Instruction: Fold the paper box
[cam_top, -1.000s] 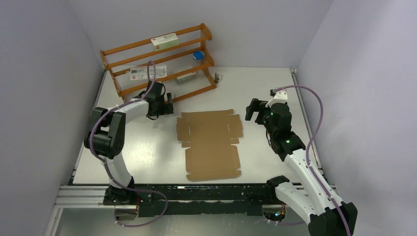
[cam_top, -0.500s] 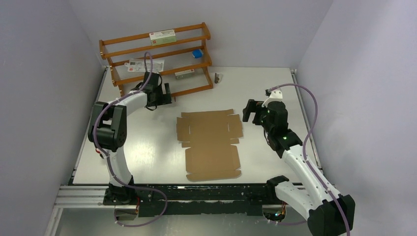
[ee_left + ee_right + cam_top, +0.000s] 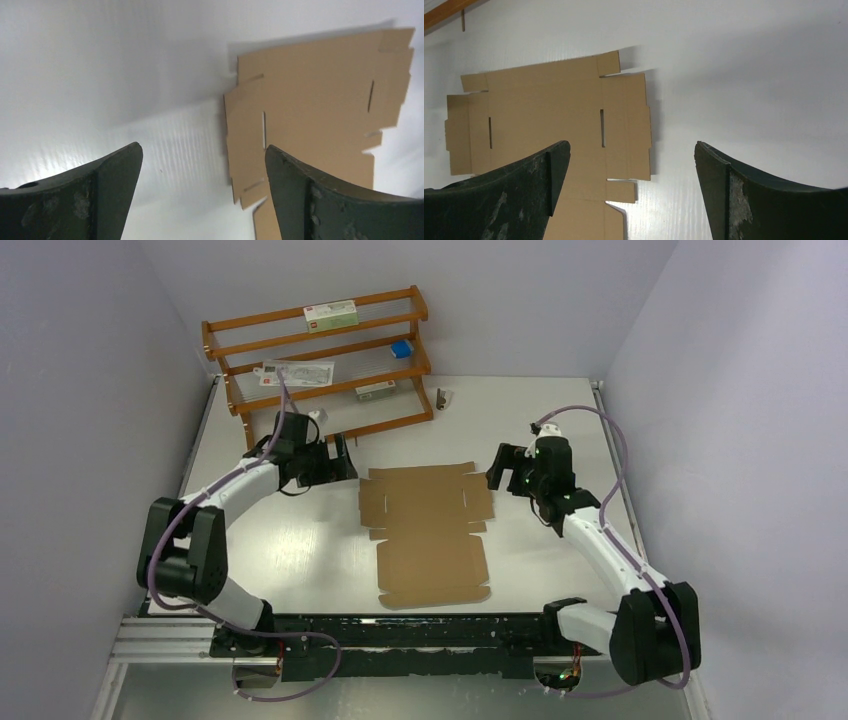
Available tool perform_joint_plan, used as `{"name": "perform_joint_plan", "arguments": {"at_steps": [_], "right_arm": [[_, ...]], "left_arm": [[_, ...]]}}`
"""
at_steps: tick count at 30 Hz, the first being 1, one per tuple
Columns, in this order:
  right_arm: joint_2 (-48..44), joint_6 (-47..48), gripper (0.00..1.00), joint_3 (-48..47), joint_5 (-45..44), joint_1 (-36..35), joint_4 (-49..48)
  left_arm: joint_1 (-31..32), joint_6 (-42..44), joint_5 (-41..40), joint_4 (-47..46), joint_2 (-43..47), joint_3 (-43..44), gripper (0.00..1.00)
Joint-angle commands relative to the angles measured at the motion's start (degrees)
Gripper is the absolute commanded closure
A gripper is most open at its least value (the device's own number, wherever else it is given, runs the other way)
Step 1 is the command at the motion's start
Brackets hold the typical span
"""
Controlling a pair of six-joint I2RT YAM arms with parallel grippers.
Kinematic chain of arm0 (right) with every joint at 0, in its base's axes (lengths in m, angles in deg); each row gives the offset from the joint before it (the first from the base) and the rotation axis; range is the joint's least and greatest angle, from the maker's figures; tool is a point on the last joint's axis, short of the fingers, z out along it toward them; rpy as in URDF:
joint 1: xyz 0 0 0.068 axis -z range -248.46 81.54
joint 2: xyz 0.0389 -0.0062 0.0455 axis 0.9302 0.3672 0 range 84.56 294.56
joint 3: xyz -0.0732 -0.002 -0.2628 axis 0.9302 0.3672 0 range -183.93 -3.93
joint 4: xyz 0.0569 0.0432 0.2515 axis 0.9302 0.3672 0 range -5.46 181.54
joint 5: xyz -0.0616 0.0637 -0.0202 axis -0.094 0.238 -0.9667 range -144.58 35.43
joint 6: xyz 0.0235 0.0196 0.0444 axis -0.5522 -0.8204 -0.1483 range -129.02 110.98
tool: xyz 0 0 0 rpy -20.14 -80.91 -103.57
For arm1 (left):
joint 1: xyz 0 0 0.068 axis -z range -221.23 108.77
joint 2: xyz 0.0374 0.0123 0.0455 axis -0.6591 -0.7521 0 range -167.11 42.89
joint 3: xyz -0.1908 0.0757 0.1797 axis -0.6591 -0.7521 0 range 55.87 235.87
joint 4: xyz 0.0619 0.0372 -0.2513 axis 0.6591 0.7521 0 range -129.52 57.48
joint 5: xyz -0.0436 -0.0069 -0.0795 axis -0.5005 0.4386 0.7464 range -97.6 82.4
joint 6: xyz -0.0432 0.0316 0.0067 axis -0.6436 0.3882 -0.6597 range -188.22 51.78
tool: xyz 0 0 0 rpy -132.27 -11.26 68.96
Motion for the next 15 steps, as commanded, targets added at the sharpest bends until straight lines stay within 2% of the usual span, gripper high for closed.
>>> {"name": "perform_joint_plan", "arguments": {"at_steps": [1, 5, 7, 12, 15], "right_arm": [[3.06, -3.74, 0.0, -0.26, 5.83, 2.3, -2.91], [6.51, -4.19, 0.0, -0.18, 7.92, 3.66, -4.59], [7.96, -4.03, 0.03, -0.87, 8.57, 3.7, -5.02], [11.88, -4.14, 0.11, -2.81, 11.25, 3.7, -8.35], [14.91, -5.34, 0.13, -4.31, 12.58, 3.8, -8.91]], "left_arm": [[0.32, -2.21, 9.24, -0.14, 2.94, -4.01, 0.03], [0.32, -3.84, 12.71, -2.82, 2.84, -5.88, 0.07], [0.32, -4.36, 13.88, -4.18, 1.97, -6.09, 0.09], [0.32, -4.48, 14.86, -6.0, -2.14, -3.39, 0.2], [0.37, -5.66, 15.19, -7.45, -4.29, -2.16, 0.31]]}}
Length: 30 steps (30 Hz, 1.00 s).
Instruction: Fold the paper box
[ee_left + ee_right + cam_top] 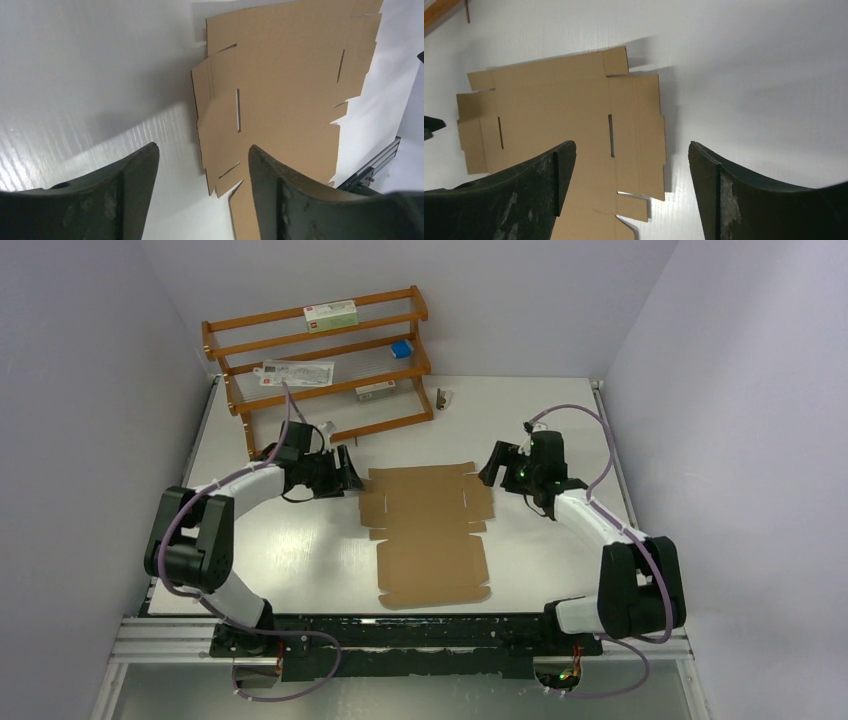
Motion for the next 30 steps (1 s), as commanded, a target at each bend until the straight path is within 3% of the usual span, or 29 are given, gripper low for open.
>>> {"name": "perform_joint_plan", "arguments": {"at_steps": [1, 5, 10, 18, 30], "right_arm": [[3.98, -1.89, 0.14, -4.2, 4.06, 0.42, -3.33], [9.25, -4.04, 0.16, -7.02, 6.27, 0.46, -7.06], [15.91, -6.2, 0.2, -10.25, 9.09, 0.55, -10.8], [23.22, -5.25, 0.32, -15.57, 11.21, 0.7, -8.45], [31.05, -2.8, 0.37, -20.78, 15.02, 1.64, -7.06]], "left_arm": [[0.36, -1.99, 2.89, -4.03, -3.07, 3.12, 0.32], [0.46, -2.66, 0.43, -3.04, -4.79, 5.38, 0.39], [0.54, -0.72, -1.87, -0.3, -6.95, 11.07, 0.39], [1.15, 1.38, 0.46, 5.1, -14.76, 20.82, 0.42], [3.24, 2.01, 2.84, 7.44, -22.8, 27.51, 0.52]]}}
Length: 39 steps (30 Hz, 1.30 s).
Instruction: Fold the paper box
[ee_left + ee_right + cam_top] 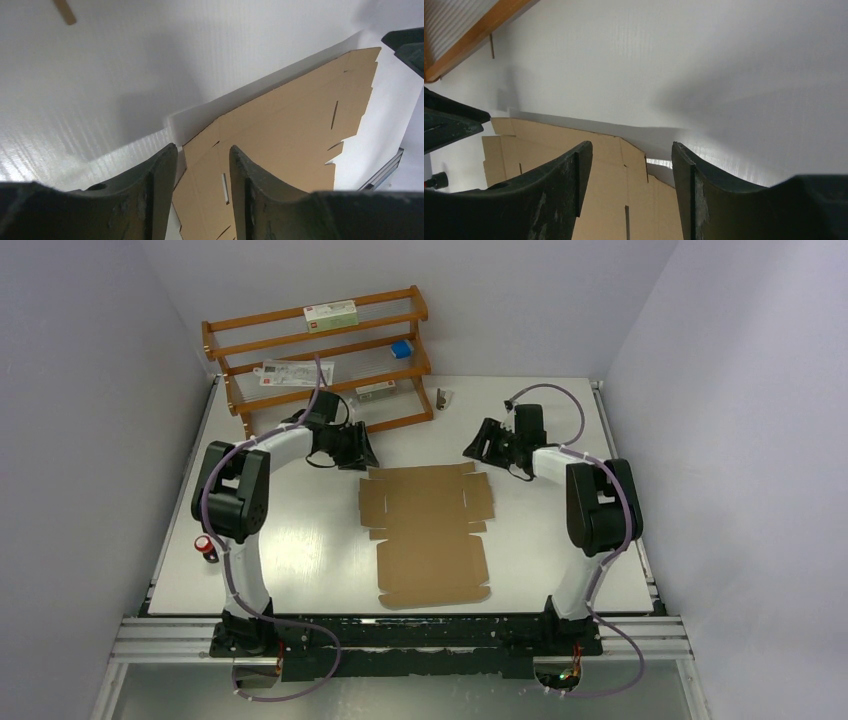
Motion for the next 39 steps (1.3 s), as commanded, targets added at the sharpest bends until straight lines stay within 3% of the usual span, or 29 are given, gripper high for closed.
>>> {"name": "perform_joint_plan", "arguments": {"at_steps": [1, 11, 23, 30, 39], "right_arm": [[2.96, 0.89, 0.38, -1.99, 3.95, 0.34, 0.6], [5.47, 0.68, 0.57, -1.47, 7.65, 0.31, -0.67], [3.38, 1.88, 0.94, -2.14, 2.85, -2.26, 2.4], [0.45, 2.87, 1.0, -2.26, -8.2, -5.92, 5.61], [-1.0, 2.66, 1.0, -4.03, -20.93, -10.96, 8.37]], "left_arm": [[0.69, 1.06, 2.22, 2.16, -1.03, 2.88, 0.53], [1.45, 0.88, 2.75, 2.21, -1.07, 0.7, 0.58], [4.26, -0.34, 0.05, 2.94, -1.08, 2.75, 0.76], [6.26, -0.95, -3.88, 3.52, 0.12, 2.84, 0.79], [11.01, 0.36, -15.1, 8.57, 0.55, 8.23, 0.86]]}}
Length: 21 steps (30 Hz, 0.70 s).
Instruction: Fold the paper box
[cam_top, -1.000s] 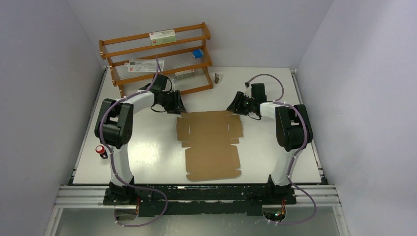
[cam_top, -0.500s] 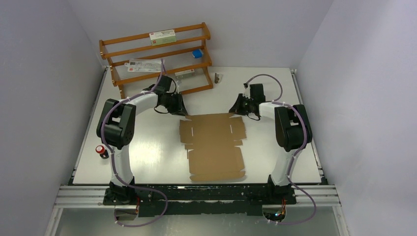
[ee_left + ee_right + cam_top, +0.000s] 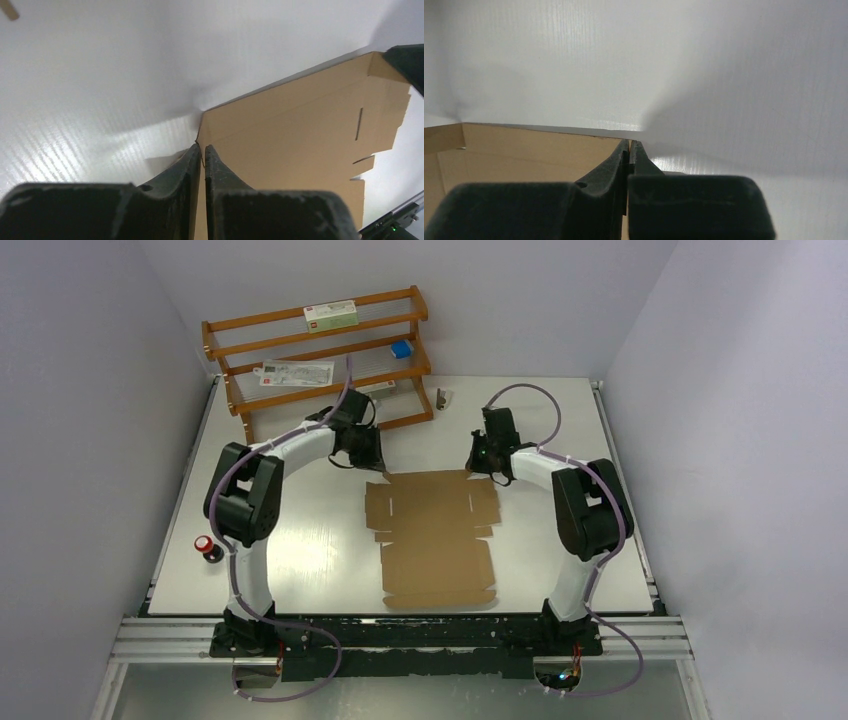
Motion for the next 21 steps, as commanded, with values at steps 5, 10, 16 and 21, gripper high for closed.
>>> {"name": "perform_joint_plan", "arguments": {"at_steps": [5, 10, 16, 21], "right_arm": [[-1.4, -2.25, 1.0, -3.54, -6.96, -3.2, 1.47], [-0.48, -3.18, 1.0, -4.11, -7.61, -3.65, 0.78], [-0.45, -2.69, 0.85, -6.48, -6.1, -3.47, 1.69], [-3.97, -2.23, 0.57, -5.52, -4.46, -1.96, 3.28]], "left_arm": [[5.43, 0.3, -6.66, 2.68, 1.68, 5.8, 0.87], [5.78, 0.99, -8.19, 3.94, 0.25, 7.17, 0.86], [4.87, 3.25, -13.1, 7.99, 2.04, 9.39, 0.75], [2.6, 3.69, -13.01, 8.77, 10.2, 4.49, 0.53]]}}
